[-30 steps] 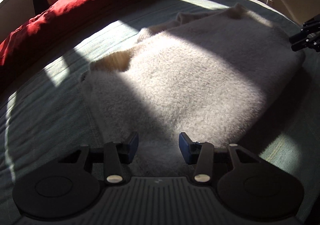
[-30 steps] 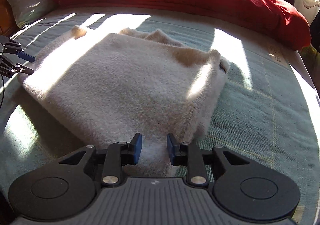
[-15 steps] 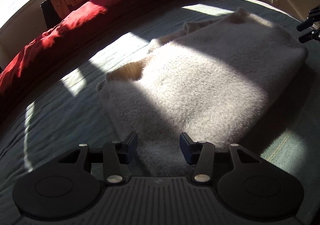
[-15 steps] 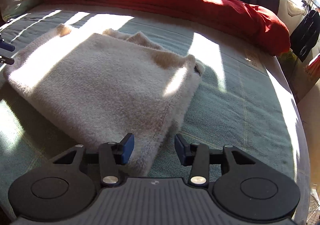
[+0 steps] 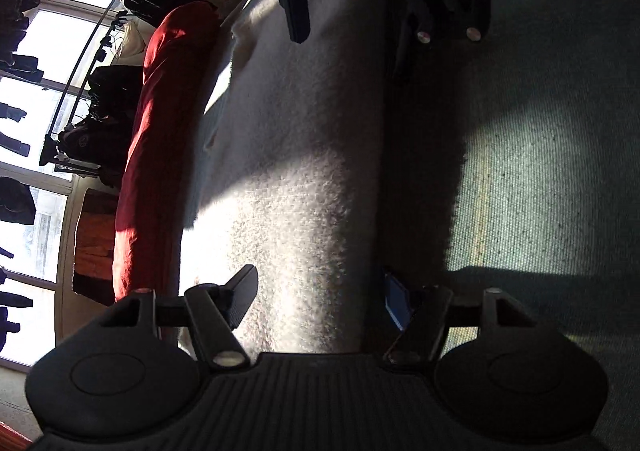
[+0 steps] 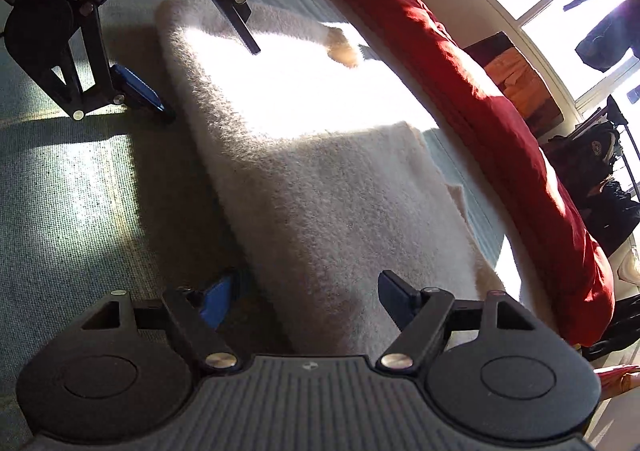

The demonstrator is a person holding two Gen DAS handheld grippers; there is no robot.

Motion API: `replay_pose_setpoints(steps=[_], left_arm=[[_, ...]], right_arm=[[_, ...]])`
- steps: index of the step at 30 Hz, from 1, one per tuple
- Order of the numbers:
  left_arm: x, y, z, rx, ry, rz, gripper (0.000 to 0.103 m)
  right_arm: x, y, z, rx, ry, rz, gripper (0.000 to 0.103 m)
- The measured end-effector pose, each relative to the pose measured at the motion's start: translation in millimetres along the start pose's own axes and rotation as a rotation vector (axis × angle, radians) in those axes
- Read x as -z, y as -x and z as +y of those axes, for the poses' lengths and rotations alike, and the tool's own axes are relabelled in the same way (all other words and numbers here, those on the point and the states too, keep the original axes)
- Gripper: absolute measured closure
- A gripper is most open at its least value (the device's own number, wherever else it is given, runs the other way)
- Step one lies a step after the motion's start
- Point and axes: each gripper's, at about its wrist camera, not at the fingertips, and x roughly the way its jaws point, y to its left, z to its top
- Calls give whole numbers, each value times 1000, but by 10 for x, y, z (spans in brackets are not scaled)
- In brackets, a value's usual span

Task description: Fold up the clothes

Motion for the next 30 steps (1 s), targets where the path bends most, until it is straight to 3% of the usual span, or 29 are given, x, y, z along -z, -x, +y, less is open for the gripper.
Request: replay_pose_setpoints(steps=[7,14,24,27,30], left_arm=[[-109,-193,-71,-45,-52,-28,35],[-51,-270,-38,-79,-32,-43,30],[690,-222,116,-113,58,144,29],[740,-214,119,-120,54,159,28],[675,-238,100,-130,36,157,28]], right_arm=[[-138,-180,113,34,60,-51,20],[-97,-274,39,81,73,-64,8],[647,-83,-423,172,-3,97,7],[805,-50,-510,194,-27,126,6],[756,-93,-486,205,-18,114,6]])
